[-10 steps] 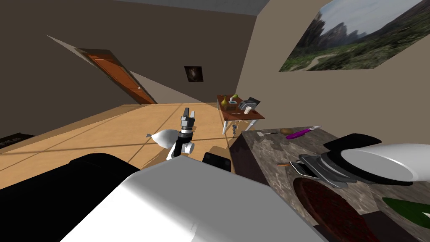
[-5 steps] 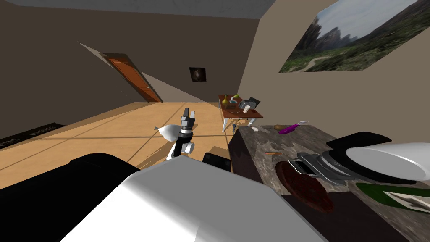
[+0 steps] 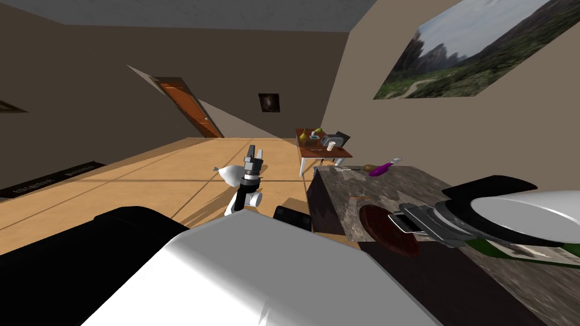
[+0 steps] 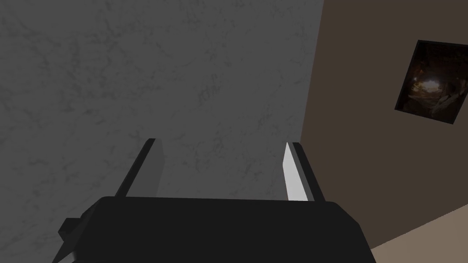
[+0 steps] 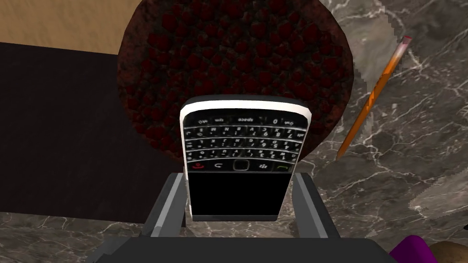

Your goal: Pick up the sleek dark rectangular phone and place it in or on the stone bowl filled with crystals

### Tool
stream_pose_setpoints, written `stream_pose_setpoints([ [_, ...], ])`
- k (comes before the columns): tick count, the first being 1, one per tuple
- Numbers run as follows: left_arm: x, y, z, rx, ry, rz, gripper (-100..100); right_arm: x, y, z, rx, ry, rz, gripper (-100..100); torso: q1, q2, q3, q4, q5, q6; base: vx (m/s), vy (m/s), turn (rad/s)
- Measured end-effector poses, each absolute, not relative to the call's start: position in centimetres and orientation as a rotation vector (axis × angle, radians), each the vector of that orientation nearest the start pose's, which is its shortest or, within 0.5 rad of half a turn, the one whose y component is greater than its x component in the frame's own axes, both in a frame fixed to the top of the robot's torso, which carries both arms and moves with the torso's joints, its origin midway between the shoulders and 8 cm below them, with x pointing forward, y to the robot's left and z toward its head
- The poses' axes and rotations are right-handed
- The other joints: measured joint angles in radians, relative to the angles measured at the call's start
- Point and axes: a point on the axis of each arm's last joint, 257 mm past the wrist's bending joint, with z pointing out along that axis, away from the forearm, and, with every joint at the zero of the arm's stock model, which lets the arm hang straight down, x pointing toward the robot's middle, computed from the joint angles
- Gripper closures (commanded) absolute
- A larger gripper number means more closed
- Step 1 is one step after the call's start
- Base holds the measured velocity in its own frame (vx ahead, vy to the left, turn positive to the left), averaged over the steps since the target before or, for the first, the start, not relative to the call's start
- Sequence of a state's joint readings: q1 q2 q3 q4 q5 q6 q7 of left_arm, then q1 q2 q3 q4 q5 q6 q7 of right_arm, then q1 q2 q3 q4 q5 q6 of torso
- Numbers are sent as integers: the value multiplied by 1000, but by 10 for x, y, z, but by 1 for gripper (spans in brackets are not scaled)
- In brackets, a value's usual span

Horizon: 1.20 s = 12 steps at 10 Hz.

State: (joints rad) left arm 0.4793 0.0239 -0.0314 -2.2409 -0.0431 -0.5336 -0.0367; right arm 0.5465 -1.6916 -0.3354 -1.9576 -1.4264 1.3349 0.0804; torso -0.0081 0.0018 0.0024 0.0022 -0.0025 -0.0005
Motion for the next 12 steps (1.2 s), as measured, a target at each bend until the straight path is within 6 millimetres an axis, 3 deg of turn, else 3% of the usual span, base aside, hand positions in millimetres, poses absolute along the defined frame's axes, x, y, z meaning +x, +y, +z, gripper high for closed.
stream_pose_setpoints([
  [4,350,259,19,-592,658,-1285,0,265,-517,-190,1670,2452,-194,-100,4,-6,-4,-1,1,-1,-1,-1,0],
  [5,350,259,19,-592,658,-1285,0,265,-517,-190,1670,2452,-194,0,4,-6,-4,-2,1,-1,0,0,0],
  [6,350,259,19,-592,658,-1285,0,265,-517,-190,1670,2452,-194,-100,4,-7,-4,-2,1,-1,-1,-20,-108],
  [12,350,259,19,-592,658,-1285,0,282,-489,-146,1618,2475,-184,-100,4,-7,-4,-2,1,-1,1,-18,-57],
])
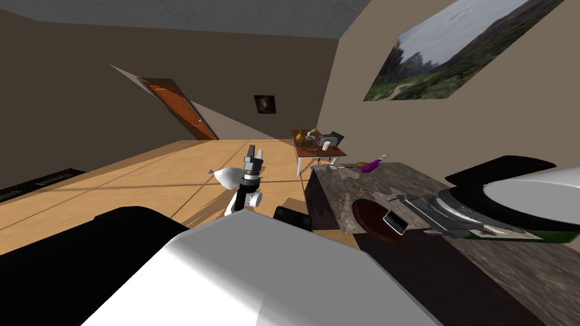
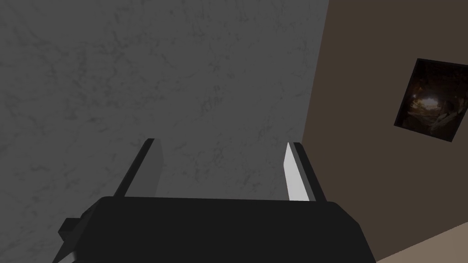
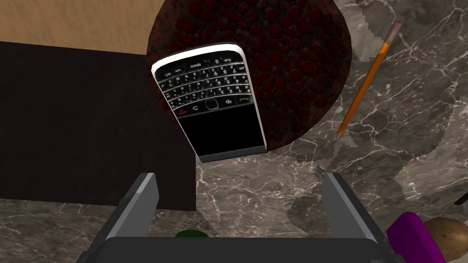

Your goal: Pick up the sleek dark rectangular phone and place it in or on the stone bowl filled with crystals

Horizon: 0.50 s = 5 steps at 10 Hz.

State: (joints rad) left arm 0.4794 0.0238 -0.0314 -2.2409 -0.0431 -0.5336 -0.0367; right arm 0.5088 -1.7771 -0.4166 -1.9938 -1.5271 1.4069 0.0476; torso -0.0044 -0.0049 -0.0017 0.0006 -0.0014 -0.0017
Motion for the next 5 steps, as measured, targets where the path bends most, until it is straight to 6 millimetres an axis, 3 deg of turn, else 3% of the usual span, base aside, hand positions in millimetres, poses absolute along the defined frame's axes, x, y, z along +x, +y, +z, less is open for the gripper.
stream_pose_setpoints([
  [1,350,259,19,-592,658,-1285,0,285,-485,-137,1607,2480,-184,-100,2,0,0,0,1,0,5,6,-9],
  [2,350,259,19,-592,658,-1285,0,285,-484,-136,1607,2482,-187,0,1,0,0,0,0,0,0,0,0],
  [5,350,259,19,-592,658,-1285,0,285,-484,-136,1607,2481,-187,0,1,0,0,0,0,0,0,0,0],
])
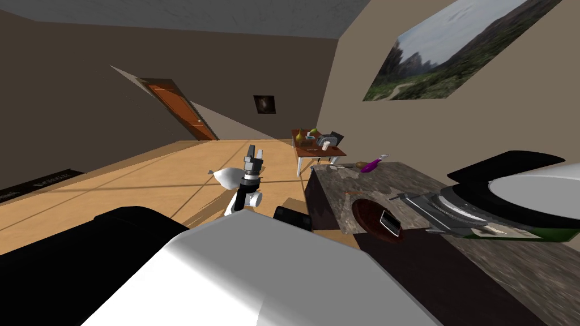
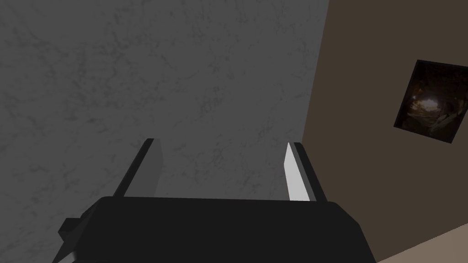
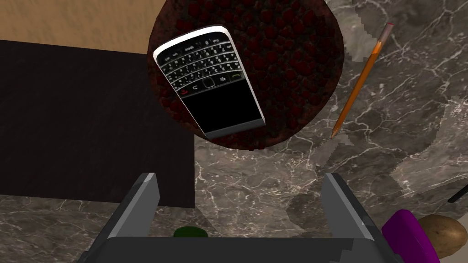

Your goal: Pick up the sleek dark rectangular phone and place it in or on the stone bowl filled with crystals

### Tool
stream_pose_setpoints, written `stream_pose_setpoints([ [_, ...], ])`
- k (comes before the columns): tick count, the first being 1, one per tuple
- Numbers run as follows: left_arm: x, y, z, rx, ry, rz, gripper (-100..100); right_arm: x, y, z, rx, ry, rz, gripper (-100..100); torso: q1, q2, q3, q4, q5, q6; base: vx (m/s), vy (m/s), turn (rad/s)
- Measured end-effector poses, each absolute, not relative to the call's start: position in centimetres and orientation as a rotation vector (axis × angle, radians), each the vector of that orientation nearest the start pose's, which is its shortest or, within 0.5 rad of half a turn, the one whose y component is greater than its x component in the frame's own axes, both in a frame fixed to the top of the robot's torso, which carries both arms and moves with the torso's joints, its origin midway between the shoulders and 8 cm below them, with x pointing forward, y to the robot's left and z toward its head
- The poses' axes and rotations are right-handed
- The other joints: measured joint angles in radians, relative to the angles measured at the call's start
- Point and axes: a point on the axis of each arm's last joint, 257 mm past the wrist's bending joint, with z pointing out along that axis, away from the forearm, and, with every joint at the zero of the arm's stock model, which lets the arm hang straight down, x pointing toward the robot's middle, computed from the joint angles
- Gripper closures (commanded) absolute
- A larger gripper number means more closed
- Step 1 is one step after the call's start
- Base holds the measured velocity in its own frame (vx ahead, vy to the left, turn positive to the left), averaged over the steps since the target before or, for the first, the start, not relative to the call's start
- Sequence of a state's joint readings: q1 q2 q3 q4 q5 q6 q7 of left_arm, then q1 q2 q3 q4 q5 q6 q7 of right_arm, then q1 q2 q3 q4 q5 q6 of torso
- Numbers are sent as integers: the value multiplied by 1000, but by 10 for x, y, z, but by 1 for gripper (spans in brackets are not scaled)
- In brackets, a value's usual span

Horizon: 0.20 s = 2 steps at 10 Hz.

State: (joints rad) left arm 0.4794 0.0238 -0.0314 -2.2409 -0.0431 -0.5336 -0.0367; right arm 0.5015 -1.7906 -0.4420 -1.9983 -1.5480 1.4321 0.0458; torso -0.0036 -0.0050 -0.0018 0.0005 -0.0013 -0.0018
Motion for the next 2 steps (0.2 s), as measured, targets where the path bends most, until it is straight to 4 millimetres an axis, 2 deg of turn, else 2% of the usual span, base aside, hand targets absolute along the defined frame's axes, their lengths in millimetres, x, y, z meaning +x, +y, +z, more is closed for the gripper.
stream_pose_setpoints([
  [2,350,259,19,-592,658,-1285,0,285,-484,-136,1607,2481,-187,0,0,0,0,0,0,0,0,0,0],
])
